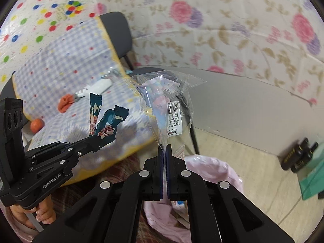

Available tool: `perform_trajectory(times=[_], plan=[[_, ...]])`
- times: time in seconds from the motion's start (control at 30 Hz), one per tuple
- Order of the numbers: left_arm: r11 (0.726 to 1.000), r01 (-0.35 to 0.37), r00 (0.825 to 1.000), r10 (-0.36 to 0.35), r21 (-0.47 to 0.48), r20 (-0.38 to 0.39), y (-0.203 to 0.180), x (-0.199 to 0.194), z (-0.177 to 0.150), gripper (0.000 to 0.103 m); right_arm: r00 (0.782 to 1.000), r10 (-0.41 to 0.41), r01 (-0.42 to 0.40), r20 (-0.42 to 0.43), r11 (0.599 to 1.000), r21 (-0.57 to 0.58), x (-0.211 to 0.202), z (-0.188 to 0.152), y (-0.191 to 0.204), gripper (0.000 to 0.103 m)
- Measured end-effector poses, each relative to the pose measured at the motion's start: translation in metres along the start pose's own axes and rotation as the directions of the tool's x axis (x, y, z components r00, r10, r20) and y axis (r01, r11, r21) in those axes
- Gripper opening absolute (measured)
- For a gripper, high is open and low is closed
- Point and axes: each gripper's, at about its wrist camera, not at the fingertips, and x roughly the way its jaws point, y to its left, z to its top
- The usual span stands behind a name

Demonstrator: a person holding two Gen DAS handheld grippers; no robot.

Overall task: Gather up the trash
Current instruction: 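Carry the bag and wrapper over the pink bin and open both tools, then move both open tools back over the chair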

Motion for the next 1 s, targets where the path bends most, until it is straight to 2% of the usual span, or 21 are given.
perform_trajectory(times=[0.23, 0.4, 0.57, 0.67, 0.73, 0.77, 0.87, 1.0], plan=[[0.998, 0.05, 0.997, -0.046, 0.049, -0.067, -0.028, 0.023, -0.007, 0.002, 0.999, -0.038, 0.04, -0.033, 0.998, 0.052, -0.006, -0.018, -0.027, 0.006], [0.996, 0.052, 0.993, -0.044, 0.073, -0.109, -0.038, 0.035, -0.01, 0.003, 0.998, -0.049, 0.052, -0.038, 0.994, 0.094, -0.005, -0.024, -0.041, 0.007], [0.996, 0.06, 0.99, -0.051, 0.062, -0.129, -0.039, 0.043, -0.008, 0.016, 0.997, -0.045, 0.054, -0.067, 0.99, 0.132, 0.007, -0.029, -0.052, 0.008], [0.996, 0.062, 0.99, -0.054, 0.058, -0.128, -0.04, 0.045, -0.006, 0.026, 0.995, -0.047, 0.061, -0.089, 0.986, 0.155, 0.015, -0.034, -0.061, 0.015], [0.997, 0.055, 0.991, -0.048, 0.056, -0.123, -0.04, 0.045, -0.006, 0.031, 0.993, -0.055, 0.072, -0.109, 0.985, 0.157, 0.02, -0.036, -0.064, 0.038], [0.997, 0.05, 0.992, -0.043, 0.054, -0.118, -0.038, 0.044, -0.006, 0.032, 0.992, -0.064, 0.08, -0.111, 0.985, 0.155, 0.021, -0.037, -0.065, 0.042], [0.999, 0.028, 0.994, -0.024, 0.043, -0.102, -0.033, 0.039, -0.003, 0.034, 0.991, -0.076, 0.093, -0.112, 0.984, 0.154, 0.021, -0.037, -0.067, 0.045], [1.0, -0.012, 0.997, 0.013, 0.022, -0.07, -0.02, 0.027, 0.003, 0.036, 0.995, -0.081, 0.088, -0.06, 0.987, 0.137, 0.009, -0.028, -0.063, 0.045]])
